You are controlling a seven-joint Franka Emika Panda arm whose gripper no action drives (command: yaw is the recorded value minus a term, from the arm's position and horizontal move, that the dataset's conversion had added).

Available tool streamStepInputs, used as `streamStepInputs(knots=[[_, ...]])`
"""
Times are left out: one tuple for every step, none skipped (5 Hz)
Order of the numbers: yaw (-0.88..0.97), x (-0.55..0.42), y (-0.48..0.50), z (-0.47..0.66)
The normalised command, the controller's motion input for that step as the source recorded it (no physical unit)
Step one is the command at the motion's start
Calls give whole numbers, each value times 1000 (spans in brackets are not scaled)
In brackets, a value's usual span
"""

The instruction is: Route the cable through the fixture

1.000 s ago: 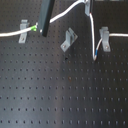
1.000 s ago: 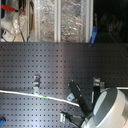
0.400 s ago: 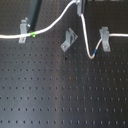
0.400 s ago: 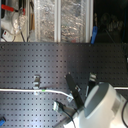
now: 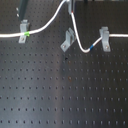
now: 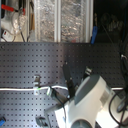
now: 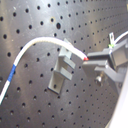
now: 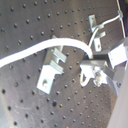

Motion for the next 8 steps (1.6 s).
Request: streamStepInputs(knots=[[0,1,0,28],[-20,-196,-73,661],[6,-115,28,103],[17,-171,48,25],[-31,-529,-98,146],[0,-48,-17,7],[0,-202,42,345],[-89,-185,-31,597]])
